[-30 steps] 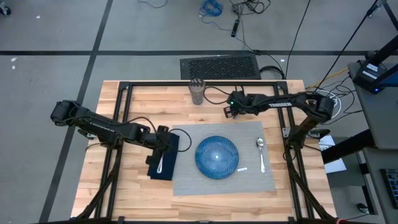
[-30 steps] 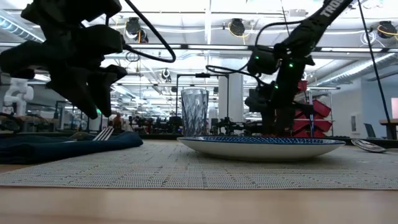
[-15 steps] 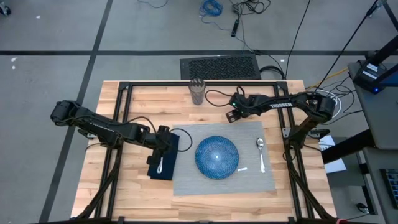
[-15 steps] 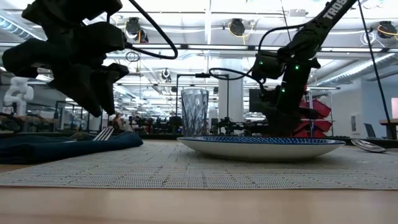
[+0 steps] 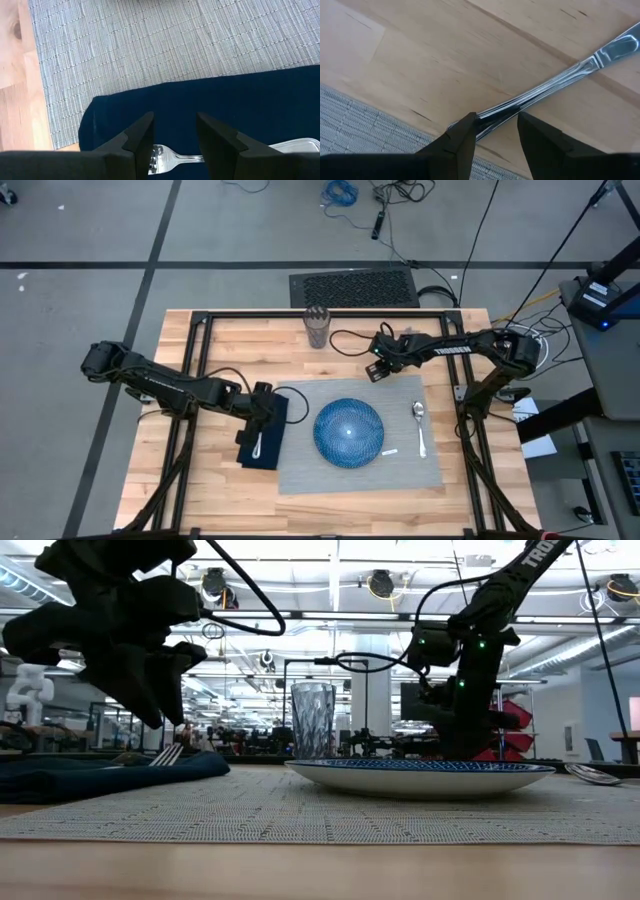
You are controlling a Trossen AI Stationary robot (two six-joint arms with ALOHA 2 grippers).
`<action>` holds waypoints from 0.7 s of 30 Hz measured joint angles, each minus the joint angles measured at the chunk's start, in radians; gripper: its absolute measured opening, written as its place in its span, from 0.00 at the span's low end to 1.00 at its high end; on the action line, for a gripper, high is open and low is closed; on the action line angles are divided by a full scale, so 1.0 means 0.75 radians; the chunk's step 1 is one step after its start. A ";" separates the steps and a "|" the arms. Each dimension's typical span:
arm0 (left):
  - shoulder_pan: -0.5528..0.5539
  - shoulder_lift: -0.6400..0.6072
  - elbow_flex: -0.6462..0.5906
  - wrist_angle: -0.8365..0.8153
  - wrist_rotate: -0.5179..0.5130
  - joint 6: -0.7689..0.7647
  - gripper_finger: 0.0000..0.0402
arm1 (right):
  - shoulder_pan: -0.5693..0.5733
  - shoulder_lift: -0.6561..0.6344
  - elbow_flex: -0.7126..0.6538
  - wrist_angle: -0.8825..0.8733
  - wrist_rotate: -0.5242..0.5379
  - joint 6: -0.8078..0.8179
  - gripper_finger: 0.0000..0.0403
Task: Set table place
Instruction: Put the silver knife to the left of the silver spoon on the gray placemat
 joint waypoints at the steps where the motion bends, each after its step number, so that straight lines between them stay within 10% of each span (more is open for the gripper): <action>1: 0.000 0.000 0.000 0.000 0.000 0.000 0.32 | 0.000 0.000 0.000 -0.003 0.001 0.000 0.33; 21: 0.000 0.000 0.000 0.003 0.000 0.000 0.32 | -0.037 -0.044 -0.009 -0.105 0.066 0.041 0.33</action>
